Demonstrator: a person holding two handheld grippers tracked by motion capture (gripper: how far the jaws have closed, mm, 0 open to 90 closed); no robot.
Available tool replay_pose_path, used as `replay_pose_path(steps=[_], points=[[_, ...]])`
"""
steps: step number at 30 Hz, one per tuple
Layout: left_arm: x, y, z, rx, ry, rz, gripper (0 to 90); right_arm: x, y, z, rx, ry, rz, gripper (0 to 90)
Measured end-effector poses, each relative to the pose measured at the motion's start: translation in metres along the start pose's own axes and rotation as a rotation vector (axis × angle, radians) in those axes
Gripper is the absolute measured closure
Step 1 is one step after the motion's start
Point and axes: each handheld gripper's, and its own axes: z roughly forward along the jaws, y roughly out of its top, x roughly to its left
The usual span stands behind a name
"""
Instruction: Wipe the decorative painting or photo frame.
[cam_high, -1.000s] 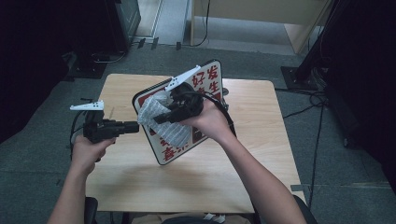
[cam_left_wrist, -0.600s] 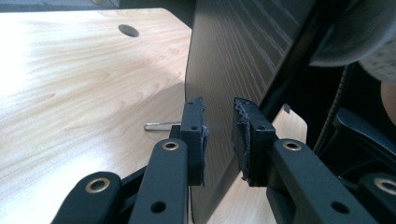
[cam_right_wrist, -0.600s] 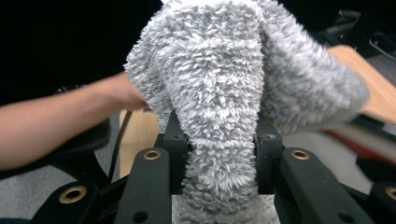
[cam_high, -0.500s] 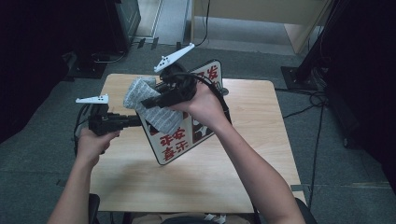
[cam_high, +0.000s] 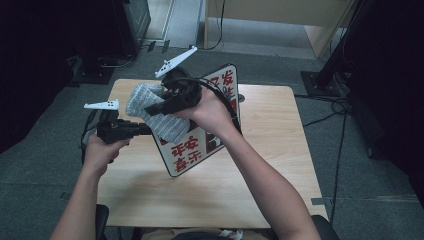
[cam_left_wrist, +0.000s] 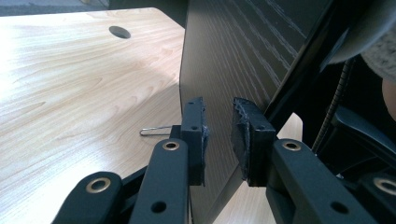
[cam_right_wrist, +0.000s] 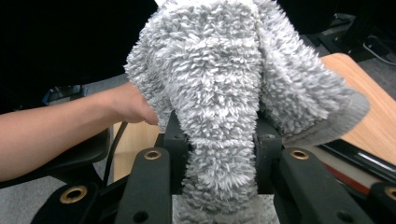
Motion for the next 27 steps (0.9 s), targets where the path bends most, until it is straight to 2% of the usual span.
replay_pose_path(steps=[12, 27], points=[[0.0, -0.001, -0.001, 0.002, 0.001, 0.001, 74.8, -0.004, -0.008, 0.005, 0.011, 0.006, -0.001, 67.3], [0.0, -0.001, 0.0, 0.004, 0.003, 0.004, 74.5, -0.009, -0.021, 0.008, 0.002, 0.027, 0.024, 67.2]])
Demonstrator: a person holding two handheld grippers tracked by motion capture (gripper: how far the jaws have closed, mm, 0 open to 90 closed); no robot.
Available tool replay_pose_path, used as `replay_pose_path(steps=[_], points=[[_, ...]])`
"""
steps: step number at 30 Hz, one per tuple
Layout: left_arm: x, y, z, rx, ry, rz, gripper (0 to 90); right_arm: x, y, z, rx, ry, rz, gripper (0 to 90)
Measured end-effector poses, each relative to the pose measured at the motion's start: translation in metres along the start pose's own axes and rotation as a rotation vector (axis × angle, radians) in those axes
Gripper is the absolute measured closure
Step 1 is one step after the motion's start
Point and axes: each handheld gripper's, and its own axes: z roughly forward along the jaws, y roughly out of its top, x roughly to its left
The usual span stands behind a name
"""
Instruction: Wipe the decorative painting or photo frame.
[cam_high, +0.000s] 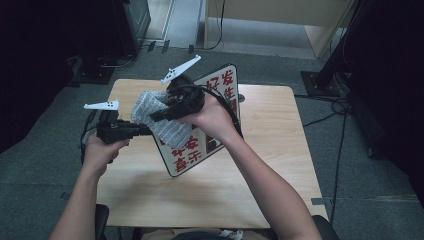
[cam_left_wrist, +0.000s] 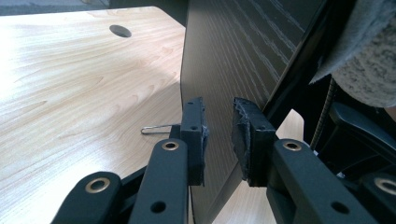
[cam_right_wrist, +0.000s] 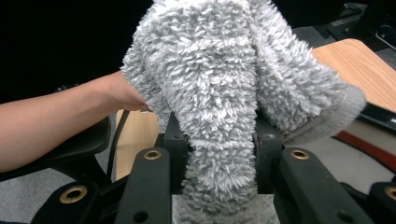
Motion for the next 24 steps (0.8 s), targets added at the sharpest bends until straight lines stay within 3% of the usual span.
replay_pose_path(steps=[20, 24], points=[[0.0, 0.0, 0.0, -0.002, 0.005, 0.003, 74.4, -0.005, -0.014, 0.005, 0.01, 0.025, 0.014, 67.3], [0.0, 0.0, 0.0, -0.002, 0.008, 0.002, 74.4, -0.006, -0.019, 0.009, 0.046, 0.016, 0.016, 67.3]])
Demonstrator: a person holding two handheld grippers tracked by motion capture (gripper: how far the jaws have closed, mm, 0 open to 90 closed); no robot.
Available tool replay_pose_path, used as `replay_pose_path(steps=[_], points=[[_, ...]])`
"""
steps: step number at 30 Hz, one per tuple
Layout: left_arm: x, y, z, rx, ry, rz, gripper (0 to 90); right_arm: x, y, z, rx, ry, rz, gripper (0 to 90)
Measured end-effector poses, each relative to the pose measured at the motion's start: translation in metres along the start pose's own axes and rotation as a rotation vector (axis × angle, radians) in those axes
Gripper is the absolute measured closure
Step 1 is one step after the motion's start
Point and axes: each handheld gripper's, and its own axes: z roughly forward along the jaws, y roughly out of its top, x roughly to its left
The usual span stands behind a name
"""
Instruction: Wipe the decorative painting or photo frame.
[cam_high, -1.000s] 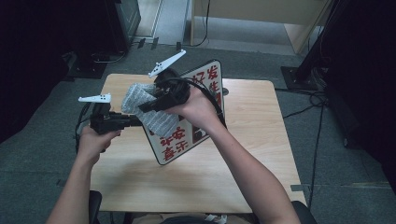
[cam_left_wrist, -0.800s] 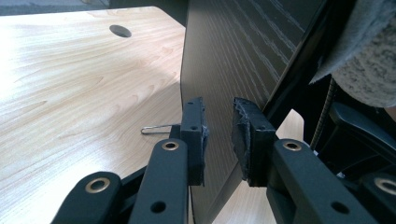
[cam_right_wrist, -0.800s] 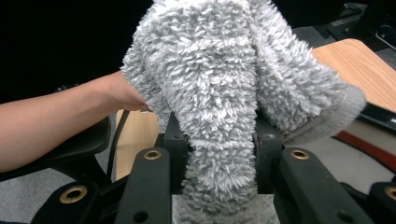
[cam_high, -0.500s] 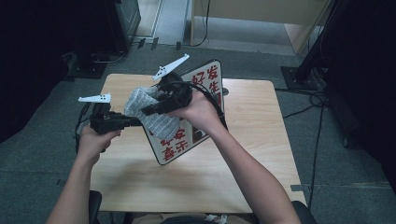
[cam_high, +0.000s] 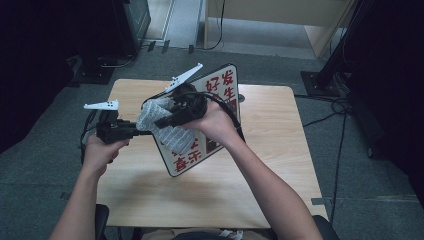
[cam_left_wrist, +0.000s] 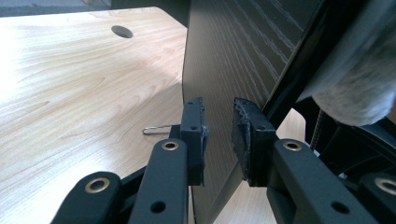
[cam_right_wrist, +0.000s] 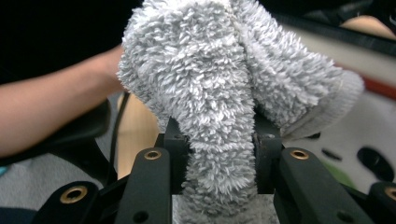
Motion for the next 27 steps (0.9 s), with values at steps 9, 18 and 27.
replay_pose_path(steps=[9, 18, 27], points=[[0.001, 0.0, 0.0, 0.003, -0.003, -0.001, 74.8, -0.001, -0.006, 0.003, 0.006, 0.002, -0.003, 67.2], [0.001, 0.0, 0.0, 0.002, -0.007, -0.003, 75.3, -0.002, -0.014, 0.008, 0.008, 0.009, -0.008, 67.1], [0.001, -0.001, 0.0, 0.004, -0.007, -0.003, 75.3, -0.002, -0.026, 0.016, 0.005, 0.026, -0.005, 67.2]])
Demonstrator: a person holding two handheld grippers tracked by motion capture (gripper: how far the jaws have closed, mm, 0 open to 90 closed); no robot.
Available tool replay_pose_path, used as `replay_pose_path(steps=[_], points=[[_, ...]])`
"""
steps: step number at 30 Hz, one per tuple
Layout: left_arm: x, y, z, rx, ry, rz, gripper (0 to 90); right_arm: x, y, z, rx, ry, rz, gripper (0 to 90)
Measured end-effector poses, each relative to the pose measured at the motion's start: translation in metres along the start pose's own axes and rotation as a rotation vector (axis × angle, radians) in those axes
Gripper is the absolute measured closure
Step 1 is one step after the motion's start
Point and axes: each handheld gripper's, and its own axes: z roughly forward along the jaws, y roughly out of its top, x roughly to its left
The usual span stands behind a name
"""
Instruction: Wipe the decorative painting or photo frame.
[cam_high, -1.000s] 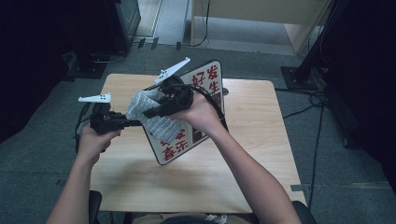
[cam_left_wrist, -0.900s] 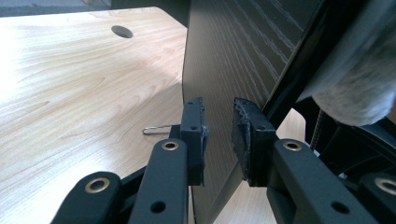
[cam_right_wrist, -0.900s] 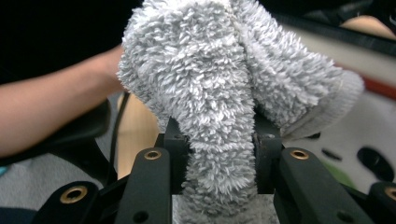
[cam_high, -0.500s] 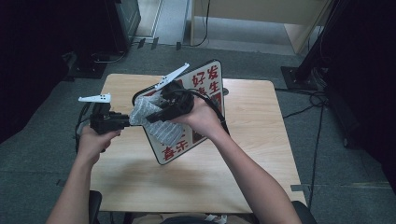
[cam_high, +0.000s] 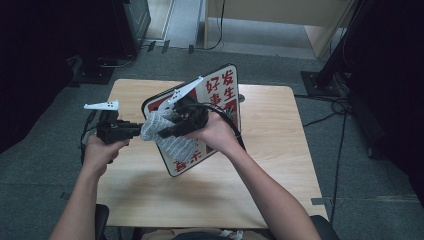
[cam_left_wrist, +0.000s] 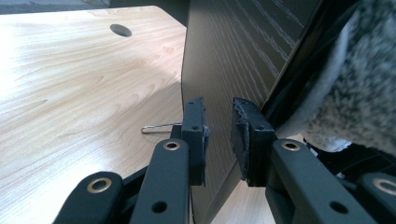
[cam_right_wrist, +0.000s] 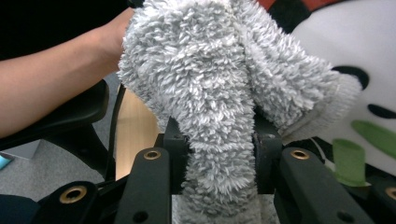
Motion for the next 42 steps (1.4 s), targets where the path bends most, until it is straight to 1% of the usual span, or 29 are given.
replay_pose_path(steps=[14, 18, 21, 27, 34, 42], points=[[0.0, 0.0, 0.0, 0.004, 0.001, -0.006, 75.3, -0.002, -0.015, 0.01, 0.014, 0.012, 0.014, 67.5], [0.0, -0.001, 0.0, 0.006, 0.001, -0.004, 75.2, -0.003, -0.02, 0.012, 0.011, 0.017, 0.018, 67.4], [0.0, -0.001, 0.0, 0.006, 0.0, -0.003, 75.2, -0.003, -0.025, 0.015, -0.001, 0.022, 0.019, 67.4], [0.0, -0.001, 0.0, 0.009, 0.001, -0.003, 75.2, -0.004, -0.033, 0.019, 0.001, 0.024, 0.02, 67.4], [0.0, -0.001, 0.0, 0.009, 0.001, -0.003, 75.1, -0.005, -0.042, 0.023, -0.004, 0.032, 0.035, 67.3], [0.001, -0.001, 0.001, 0.011, -0.001, -0.004, 75.2, -0.006, -0.053, 0.029, -0.001, 0.034, 0.035, 67.3]])
